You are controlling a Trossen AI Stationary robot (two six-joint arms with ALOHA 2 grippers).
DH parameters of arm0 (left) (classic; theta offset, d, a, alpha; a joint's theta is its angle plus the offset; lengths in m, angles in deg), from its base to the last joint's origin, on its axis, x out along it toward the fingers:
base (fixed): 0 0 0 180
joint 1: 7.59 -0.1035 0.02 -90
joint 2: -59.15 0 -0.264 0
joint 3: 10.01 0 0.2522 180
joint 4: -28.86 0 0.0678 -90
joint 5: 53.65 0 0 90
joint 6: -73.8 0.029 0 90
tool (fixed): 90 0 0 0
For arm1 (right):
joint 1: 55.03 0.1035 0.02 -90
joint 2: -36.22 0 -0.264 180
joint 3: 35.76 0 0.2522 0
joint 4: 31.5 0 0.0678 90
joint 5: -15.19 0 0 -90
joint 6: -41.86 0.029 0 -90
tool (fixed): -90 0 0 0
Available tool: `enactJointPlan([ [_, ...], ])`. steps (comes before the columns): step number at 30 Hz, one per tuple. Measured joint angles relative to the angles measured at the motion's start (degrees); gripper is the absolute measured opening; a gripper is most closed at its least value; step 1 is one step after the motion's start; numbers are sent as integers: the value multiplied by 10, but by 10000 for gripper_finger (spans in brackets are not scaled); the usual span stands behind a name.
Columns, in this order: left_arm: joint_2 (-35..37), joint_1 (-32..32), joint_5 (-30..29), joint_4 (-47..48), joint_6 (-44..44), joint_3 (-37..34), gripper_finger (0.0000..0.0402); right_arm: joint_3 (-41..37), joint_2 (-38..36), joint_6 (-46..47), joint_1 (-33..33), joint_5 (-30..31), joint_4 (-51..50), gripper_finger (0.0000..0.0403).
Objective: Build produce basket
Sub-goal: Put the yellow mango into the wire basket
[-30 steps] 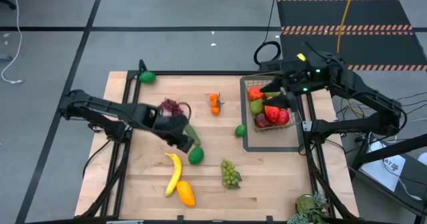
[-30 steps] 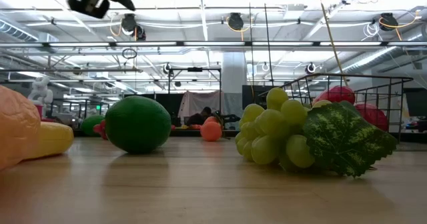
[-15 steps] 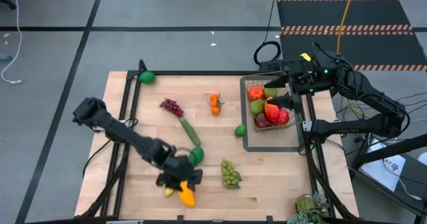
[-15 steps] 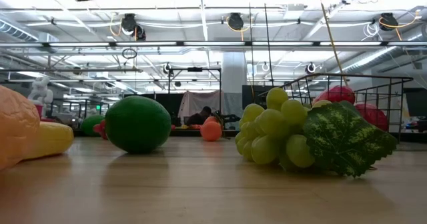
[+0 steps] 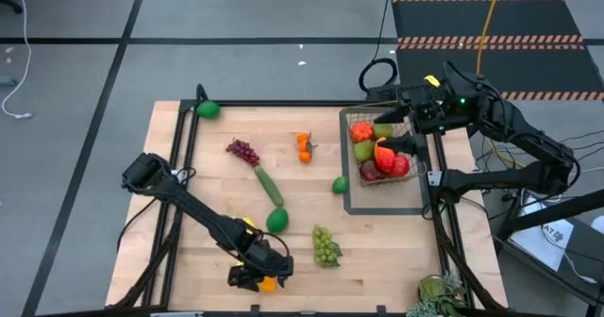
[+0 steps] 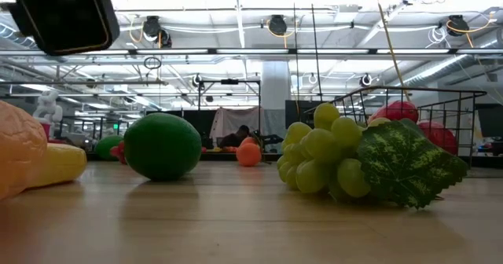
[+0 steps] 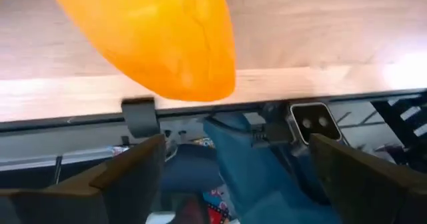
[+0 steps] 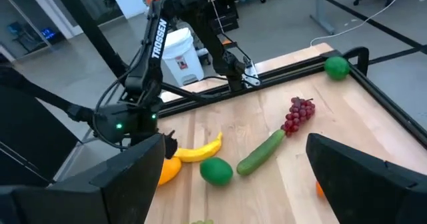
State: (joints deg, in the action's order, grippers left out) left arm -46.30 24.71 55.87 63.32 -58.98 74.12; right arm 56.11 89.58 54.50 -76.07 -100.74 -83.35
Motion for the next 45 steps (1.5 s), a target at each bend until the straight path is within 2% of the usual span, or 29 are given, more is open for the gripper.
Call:
enactJointPlan([
  [10,-1,-1,-34,122,14,0,317,0,-1,-14,0,-13,1,357],
  [16,-3,-1,-70,124,39,0,304,0,-1,-14,0,-13,1,357],
  [20,-30,-1,-42,125,56,0,303,0,0,-14,0,-13,1,357],
  [24,-56,1,-50,97,71,0,299,0,-1,-14,0,-13,1,357],
  [31,-67,-17,-50,74,141,0,241,0,-1,-14,0,-12,1,357],
  [35,-45,-32,-73,65,179,0,241,0,-1,-14,0,-11,-5,357],
  [38,-20,-41,-78,62,215,0,265,0,-1,-11,0,-2,-9,357],
  [41,13,-54,-81,66,267,0,287,0,-1,8,0,23,-8,357],
  [45,80,-74,-71,112,331,0,280,0,0,59,0,69,4,357],
])
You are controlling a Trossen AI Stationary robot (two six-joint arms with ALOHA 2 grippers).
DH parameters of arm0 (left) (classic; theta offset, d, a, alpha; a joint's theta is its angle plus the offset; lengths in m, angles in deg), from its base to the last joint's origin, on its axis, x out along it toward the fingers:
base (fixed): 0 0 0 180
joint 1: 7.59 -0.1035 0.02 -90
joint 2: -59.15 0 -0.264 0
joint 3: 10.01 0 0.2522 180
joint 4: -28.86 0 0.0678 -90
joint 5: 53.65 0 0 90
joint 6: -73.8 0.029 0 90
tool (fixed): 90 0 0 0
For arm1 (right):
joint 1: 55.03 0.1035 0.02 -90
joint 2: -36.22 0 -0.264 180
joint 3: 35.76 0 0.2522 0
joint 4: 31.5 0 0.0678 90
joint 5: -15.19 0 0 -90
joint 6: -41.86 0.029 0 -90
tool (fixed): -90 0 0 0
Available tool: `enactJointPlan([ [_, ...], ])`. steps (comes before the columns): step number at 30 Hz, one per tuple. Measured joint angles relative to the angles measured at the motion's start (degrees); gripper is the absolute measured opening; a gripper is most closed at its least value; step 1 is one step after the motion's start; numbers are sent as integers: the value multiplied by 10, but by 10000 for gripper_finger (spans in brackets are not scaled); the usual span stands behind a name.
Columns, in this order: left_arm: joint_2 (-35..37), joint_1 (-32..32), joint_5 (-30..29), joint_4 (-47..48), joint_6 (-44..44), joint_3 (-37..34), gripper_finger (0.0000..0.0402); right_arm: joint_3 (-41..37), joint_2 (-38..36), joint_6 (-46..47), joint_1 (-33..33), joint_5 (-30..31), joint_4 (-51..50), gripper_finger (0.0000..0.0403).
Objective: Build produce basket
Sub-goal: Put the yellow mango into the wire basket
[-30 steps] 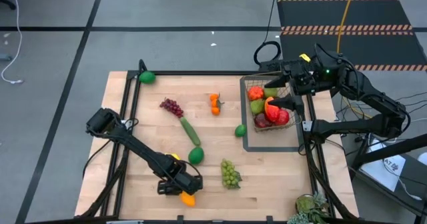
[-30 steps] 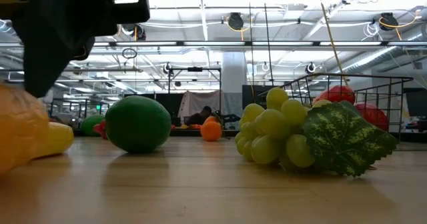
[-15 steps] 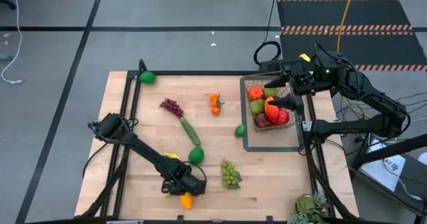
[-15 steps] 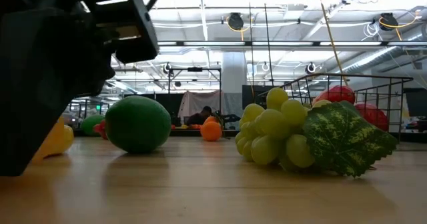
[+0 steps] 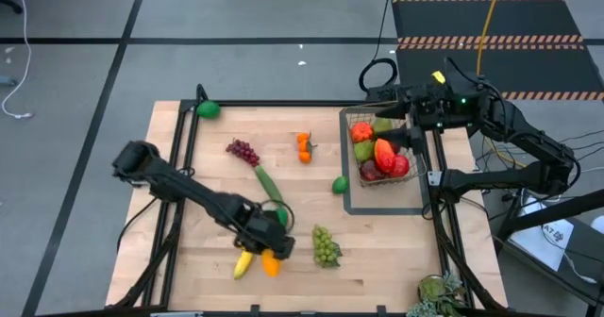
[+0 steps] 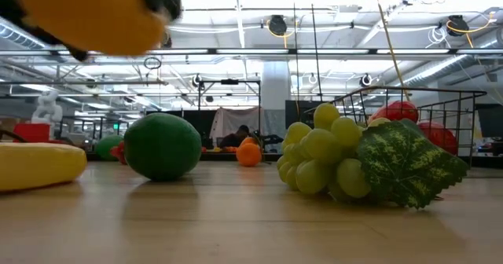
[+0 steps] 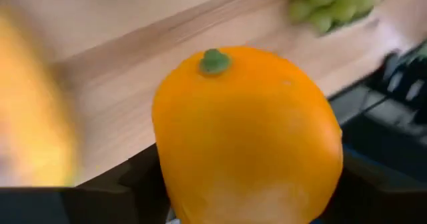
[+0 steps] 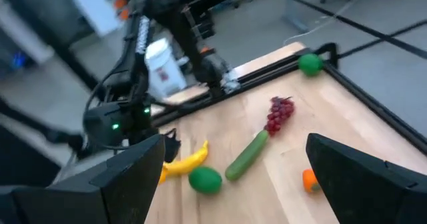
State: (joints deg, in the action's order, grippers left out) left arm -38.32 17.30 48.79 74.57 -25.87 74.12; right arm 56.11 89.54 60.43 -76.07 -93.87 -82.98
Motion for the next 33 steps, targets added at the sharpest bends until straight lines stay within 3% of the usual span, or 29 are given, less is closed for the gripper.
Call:
enactJointPlan([
  [6,133,-29,-19,80,138,0,245,0,9,130,8,44,26,357],
  [9,194,-51,-49,105,204,0,250,0,27,211,30,50,40,357],
  [14,295,-96,-92,112,300,0,276,0,73,315,113,122,127,357],
  [24,422,-173,-142,95,431,0,281,0,203,296,265,302,411,357],
  [33,448,-196,-174,-53,513,0,282,0,288,245,335,415,566,357],
])
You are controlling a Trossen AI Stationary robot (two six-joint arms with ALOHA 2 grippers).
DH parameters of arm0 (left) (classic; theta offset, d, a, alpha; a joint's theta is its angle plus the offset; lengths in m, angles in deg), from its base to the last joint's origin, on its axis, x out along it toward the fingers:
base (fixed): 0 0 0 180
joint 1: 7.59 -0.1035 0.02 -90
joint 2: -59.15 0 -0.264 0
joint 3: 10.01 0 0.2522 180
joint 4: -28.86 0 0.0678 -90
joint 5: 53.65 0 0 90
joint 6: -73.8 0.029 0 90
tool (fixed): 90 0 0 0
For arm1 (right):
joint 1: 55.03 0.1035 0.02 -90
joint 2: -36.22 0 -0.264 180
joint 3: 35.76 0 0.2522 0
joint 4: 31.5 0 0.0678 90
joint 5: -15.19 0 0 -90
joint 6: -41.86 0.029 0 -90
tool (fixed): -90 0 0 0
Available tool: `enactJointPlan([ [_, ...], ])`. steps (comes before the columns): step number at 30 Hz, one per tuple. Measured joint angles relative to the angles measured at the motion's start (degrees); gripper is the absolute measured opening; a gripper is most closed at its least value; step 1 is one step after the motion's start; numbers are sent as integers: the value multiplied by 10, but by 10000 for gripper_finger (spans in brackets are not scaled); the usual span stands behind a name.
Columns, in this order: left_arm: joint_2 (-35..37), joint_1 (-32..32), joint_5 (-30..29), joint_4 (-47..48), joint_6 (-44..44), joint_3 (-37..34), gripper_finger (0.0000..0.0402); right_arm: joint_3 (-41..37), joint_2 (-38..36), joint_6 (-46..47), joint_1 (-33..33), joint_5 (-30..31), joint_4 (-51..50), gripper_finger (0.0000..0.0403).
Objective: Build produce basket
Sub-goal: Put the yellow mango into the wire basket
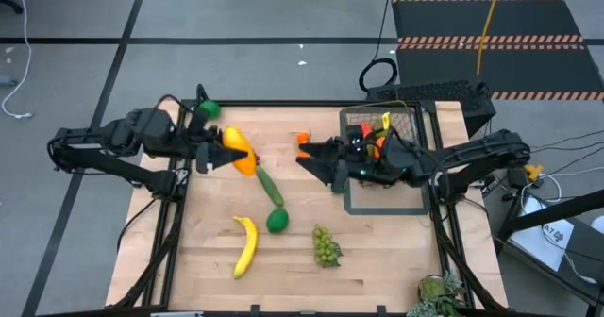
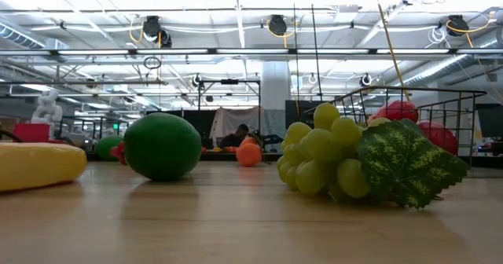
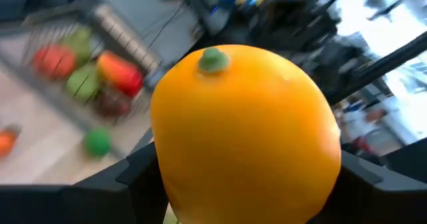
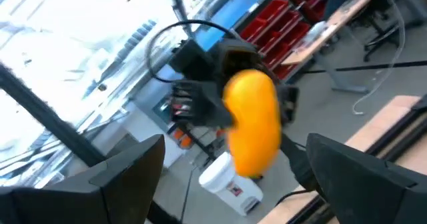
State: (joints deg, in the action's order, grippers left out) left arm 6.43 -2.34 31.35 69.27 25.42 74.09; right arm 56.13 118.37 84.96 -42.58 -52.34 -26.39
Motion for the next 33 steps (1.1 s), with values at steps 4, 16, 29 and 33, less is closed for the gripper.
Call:
enactJointPlan([
  [4,-1,-7,0,-88,45,0,282,0,5,22,4,3,6,357],
  [16,-2,-50,-2,-335,128,0,282,0,-21,-4,4,2,-3,357],
  [29,-78,-46,-20,-160,245,181,282,0,-49,-28,-8,-20,-52,357],
  [33,-125,-46,-20,-112,303,266,282,0,-56,-34,-9,-19,-72,357],
])
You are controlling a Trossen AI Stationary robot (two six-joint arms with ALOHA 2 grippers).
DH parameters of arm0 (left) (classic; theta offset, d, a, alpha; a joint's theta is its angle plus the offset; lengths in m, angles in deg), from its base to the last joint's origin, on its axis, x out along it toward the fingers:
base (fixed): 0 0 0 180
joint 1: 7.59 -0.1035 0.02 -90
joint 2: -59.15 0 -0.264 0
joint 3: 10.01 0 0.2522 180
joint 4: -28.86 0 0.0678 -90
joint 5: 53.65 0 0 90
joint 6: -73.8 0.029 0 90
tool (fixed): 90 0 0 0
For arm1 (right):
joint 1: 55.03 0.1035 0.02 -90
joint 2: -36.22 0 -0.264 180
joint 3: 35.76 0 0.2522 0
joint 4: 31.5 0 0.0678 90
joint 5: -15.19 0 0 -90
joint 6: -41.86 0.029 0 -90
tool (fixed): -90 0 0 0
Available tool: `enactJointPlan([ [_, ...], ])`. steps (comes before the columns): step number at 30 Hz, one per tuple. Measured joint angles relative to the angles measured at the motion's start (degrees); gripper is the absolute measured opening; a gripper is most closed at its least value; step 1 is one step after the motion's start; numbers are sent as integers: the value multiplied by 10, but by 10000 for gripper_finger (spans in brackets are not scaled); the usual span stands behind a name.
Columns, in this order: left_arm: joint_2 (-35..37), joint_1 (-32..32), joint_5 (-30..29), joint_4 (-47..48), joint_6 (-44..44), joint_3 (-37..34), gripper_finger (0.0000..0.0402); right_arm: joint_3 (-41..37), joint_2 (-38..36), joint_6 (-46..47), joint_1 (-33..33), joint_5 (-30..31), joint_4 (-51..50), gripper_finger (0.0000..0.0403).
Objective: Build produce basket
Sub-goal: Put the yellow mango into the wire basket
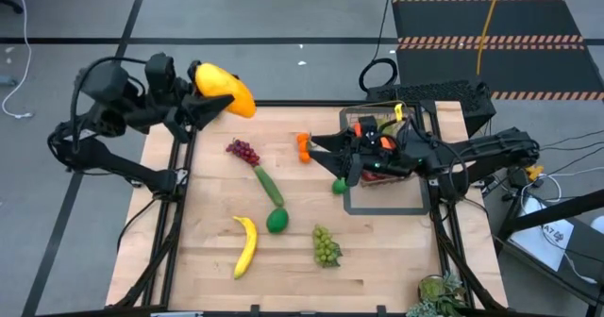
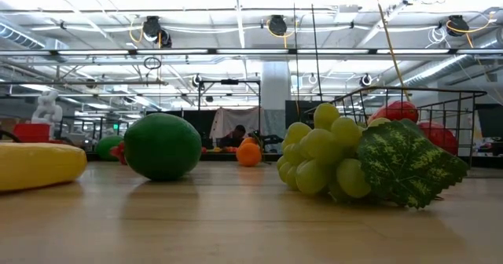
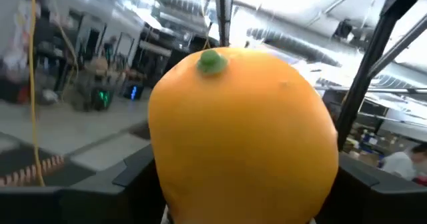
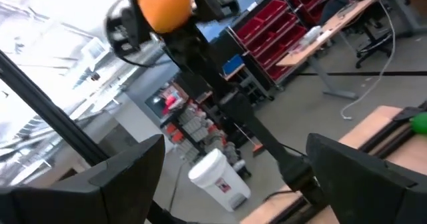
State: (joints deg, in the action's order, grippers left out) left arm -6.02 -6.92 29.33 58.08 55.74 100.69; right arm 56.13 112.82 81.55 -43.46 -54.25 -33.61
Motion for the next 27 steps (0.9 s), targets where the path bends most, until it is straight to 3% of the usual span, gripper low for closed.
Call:
enactJointPlan([
  [13,-70,0,9,50,101,134,282,0,-4,15,0,2,-16,357],
  [27,-81,38,-87,88,500,142,282,0,-4,18,1,24,-17,357],
])
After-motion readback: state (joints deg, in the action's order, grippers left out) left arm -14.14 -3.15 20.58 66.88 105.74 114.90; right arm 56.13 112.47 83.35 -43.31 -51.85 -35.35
